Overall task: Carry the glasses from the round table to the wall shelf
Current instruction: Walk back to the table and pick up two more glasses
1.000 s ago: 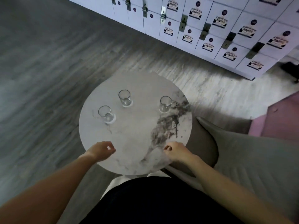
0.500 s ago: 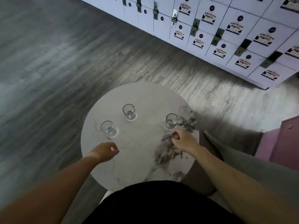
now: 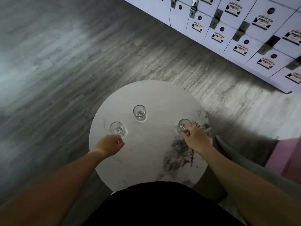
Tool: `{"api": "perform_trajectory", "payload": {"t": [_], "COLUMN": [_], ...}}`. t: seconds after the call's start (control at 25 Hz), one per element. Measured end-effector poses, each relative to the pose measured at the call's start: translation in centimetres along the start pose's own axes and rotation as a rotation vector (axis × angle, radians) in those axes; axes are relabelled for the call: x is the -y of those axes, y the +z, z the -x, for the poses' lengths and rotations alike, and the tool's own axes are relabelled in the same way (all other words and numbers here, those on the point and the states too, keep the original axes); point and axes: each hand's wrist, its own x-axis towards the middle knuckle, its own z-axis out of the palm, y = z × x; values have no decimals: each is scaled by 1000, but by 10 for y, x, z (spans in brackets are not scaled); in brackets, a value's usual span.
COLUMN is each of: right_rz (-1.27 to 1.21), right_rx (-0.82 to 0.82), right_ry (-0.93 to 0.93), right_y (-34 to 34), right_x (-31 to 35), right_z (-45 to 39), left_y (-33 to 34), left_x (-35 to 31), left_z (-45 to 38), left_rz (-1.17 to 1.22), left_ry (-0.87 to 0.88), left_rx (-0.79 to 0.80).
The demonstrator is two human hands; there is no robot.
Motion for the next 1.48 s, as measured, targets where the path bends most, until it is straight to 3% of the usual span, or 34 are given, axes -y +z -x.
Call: {"api": "perform_trajectory", "payload": {"t": [0.2, 0.64, 0.92, 1.08, 1.48], "right_rz": [9, 11, 76, 54, 122], "right_rx": [-44, -42, -49, -134, -408], "right_ry": [-34, -11, -121, -210, -513], "right_y": [1, 3, -7, -57, -244], "right_x": [-2, -1, 2, 33, 195], "right_z": [-1, 3, 10, -8, -20], "left_y": [-9, -7, -21, -78, -285], "left_x": [0, -5, -9, -12, -8], "left_z": [1, -11, 4, 23, 124], "left_rz": [29, -47, -170, -181, -91], "left_ry": [67, -102, -24, -34, -7], "left_rx": [-306, -245, -271, -322, -793]}}
